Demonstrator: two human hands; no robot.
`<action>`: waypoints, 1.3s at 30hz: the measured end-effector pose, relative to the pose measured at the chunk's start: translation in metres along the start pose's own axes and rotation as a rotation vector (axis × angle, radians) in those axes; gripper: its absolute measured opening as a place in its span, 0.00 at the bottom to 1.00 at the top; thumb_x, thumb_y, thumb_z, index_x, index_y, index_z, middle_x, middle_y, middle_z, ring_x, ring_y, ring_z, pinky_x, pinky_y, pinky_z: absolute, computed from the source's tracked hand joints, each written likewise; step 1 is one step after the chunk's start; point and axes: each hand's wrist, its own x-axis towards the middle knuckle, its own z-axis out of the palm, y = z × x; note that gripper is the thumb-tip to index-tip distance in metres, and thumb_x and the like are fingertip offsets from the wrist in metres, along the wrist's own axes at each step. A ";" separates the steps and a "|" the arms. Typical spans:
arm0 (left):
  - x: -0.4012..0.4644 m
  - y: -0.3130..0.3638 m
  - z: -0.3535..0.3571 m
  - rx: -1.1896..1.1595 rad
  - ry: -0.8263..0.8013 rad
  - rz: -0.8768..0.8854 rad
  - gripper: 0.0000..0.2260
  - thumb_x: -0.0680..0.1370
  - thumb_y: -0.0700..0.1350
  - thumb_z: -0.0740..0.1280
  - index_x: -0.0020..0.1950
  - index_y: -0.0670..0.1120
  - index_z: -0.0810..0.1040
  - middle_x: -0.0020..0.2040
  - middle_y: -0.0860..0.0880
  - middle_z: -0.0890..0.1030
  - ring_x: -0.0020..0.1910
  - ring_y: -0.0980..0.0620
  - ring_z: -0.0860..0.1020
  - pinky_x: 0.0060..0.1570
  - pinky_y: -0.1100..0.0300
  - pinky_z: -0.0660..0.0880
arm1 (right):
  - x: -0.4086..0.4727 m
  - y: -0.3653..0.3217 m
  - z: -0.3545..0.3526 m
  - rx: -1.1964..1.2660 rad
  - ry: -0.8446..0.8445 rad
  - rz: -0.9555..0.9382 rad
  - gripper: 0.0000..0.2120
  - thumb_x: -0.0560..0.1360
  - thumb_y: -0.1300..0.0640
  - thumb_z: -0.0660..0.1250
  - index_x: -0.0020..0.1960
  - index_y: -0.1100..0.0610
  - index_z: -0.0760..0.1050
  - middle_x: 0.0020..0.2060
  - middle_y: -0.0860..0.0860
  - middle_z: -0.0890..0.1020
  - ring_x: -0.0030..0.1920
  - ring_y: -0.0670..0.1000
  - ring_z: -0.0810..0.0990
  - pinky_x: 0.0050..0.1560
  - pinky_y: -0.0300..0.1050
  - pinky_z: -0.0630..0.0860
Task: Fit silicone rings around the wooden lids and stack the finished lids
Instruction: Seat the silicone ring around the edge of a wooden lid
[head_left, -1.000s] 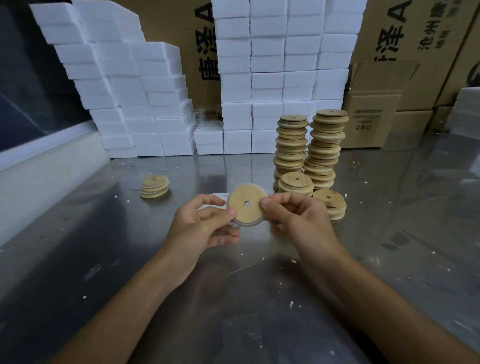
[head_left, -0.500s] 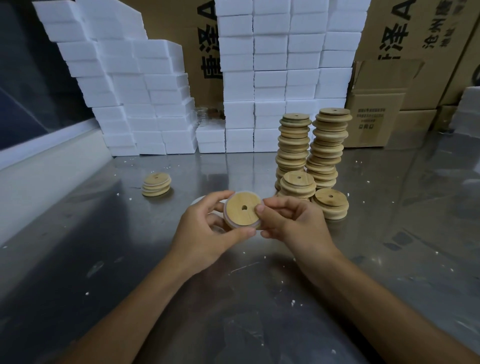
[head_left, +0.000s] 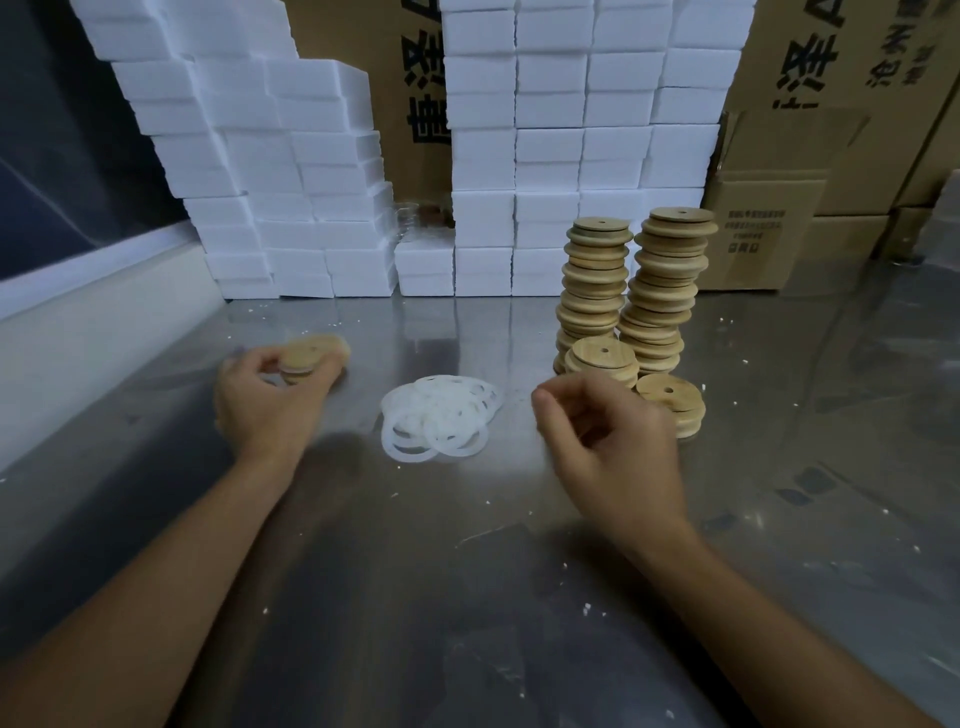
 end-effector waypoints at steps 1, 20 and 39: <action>0.010 -0.007 0.001 0.017 0.005 -0.036 0.26 0.54 0.67 0.73 0.47 0.56 0.76 0.54 0.49 0.80 0.52 0.47 0.78 0.59 0.44 0.74 | 0.002 0.001 -0.002 -0.012 0.050 -0.049 0.03 0.76 0.58 0.71 0.44 0.57 0.81 0.32 0.44 0.82 0.32 0.46 0.80 0.34 0.41 0.76; 0.073 -0.033 0.040 0.221 -0.118 -0.096 0.33 0.59 0.68 0.72 0.57 0.49 0.80 0.57 0.47 0.81 0.55 0.44 0.79 0.60 0.44 0.74 | 0.018 0.016 -0.023 -0.173 0.198 -0.089 0.04 0.75 0.58 0.70 0.43 0.56 0.81 0.33 0.45 0.81 0.33 0.46 0.80 0.36 0.50 0.78; 0.066 -0.038 0.028 0.244 -0.089 -0.074 0.38 0.59 0.57 0.81 0.64 0.45 0.74 0.62 0.44 0.77 0.58 0.43 0.77 0.58 0.48 0.76 | 0.021 0.053 -0.042 -0.529 -0.064 0.462 0.15 0.73 0.52 0.71 0.59 0.53 0.78 0.63 0.58 0.76 0.63 0.60 0.73 0.58 0.50 0.70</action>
